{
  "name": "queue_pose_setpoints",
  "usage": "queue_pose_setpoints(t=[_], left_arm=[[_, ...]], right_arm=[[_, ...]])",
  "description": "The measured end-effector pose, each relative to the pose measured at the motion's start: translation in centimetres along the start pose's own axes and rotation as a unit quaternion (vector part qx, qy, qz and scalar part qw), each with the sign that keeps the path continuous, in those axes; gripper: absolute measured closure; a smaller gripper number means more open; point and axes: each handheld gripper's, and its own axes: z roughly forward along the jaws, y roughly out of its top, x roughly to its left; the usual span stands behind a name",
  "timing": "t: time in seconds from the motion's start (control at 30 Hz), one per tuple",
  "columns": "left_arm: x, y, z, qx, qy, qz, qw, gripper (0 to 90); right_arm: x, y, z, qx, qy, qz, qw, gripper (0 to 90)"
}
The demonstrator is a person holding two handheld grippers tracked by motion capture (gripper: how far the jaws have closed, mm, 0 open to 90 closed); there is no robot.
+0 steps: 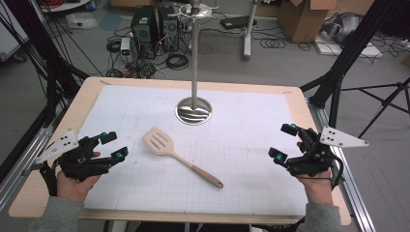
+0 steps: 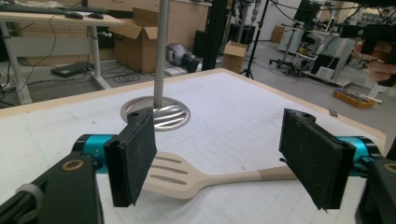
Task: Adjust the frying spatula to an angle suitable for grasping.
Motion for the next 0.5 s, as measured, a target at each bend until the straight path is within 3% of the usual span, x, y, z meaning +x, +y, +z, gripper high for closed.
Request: queue_pose_setpoints(t=[0.23, 0.5], left_arm=[[-0.3, -0.2, 0.6, 0.005, -0.018, -0.003, 0.9998, 41.1], [-1.0, -0.2, 1.3, 0.041, -0.021, 0.026, 0.9986, 55.5]], right_arm=[[-0.1, -0.1, 0.0, 0.001, -0.001, 0.003, 1.0000, 2.0], [-0.1, -0.2, 0.0, 0.004, -0.001, 0.003, 1.0000, 2.0]])
